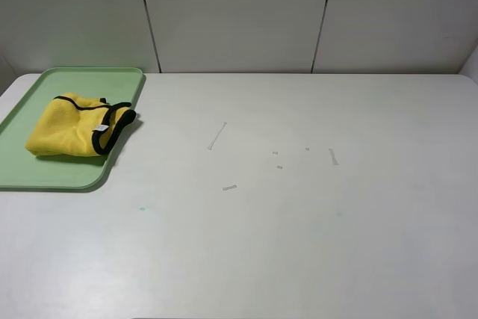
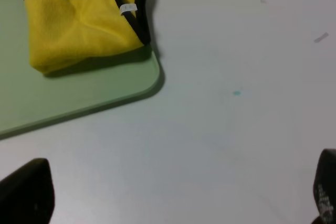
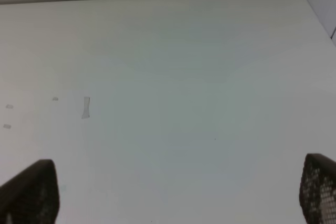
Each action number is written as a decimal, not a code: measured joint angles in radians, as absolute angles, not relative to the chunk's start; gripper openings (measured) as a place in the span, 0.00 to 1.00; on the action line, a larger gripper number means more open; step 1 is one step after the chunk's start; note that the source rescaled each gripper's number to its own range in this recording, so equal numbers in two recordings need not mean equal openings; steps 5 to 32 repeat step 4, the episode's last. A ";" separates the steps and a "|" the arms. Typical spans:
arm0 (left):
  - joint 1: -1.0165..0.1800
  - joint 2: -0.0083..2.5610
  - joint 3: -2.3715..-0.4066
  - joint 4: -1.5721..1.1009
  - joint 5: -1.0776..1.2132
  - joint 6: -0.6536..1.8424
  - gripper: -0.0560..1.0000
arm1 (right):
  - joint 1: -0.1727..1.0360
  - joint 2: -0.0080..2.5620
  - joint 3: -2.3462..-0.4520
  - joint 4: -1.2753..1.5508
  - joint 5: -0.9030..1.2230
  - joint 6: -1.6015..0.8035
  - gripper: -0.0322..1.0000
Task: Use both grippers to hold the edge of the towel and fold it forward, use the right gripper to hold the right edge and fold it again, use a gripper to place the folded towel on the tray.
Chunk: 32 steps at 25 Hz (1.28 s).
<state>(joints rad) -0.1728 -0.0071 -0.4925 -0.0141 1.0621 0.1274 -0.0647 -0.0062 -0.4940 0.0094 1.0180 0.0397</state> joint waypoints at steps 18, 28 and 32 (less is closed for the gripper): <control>-0.173 -0.007 -0.492 -0.014 1.062 0.127 1.00 | -0.065 -0.006 -0.494 0.009 1.018 0.040 1.00; -0.173 -0.007 -0.492 -0.014 1.062 0.127 1.00 | -0.065 -0.006 -0.494 0.009 1.018 0.040 1.00; -0.173 -0.007 -0.492 -0.014 1.062 0.127 1.00 | -0.065 -0.006 -0.494 0.009 1.018 0.040 1.00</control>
